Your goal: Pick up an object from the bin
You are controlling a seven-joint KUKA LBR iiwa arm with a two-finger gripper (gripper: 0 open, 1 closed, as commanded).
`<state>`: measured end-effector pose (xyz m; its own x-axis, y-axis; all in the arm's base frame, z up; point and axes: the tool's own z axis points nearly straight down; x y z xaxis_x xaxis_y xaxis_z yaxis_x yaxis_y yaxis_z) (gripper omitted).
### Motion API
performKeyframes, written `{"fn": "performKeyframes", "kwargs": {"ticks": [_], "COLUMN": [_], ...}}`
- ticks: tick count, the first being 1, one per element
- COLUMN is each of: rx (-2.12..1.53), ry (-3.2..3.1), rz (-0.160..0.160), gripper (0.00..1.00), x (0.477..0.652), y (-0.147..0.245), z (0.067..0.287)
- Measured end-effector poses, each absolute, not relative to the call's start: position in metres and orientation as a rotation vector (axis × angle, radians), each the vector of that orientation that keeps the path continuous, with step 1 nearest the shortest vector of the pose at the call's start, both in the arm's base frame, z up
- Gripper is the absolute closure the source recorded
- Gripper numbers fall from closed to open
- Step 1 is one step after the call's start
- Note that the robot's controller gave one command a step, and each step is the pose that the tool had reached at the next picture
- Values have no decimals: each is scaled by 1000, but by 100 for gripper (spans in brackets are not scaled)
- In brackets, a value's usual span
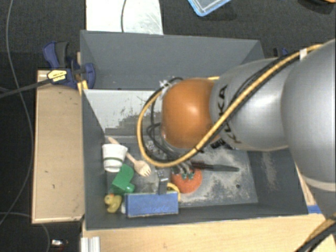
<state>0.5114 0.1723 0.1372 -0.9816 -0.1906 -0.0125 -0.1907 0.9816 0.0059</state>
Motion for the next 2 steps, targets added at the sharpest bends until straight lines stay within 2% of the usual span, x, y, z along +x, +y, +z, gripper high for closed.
{"fn": "performKeyframes", "kwargs": {"ticks": [1,2], "rx": [-105,310], "ry": [3120,3106], "rz": [12,19], "gripper": [0,0], "x": [515,509], "y": [164,163], "z": [139,112]}}
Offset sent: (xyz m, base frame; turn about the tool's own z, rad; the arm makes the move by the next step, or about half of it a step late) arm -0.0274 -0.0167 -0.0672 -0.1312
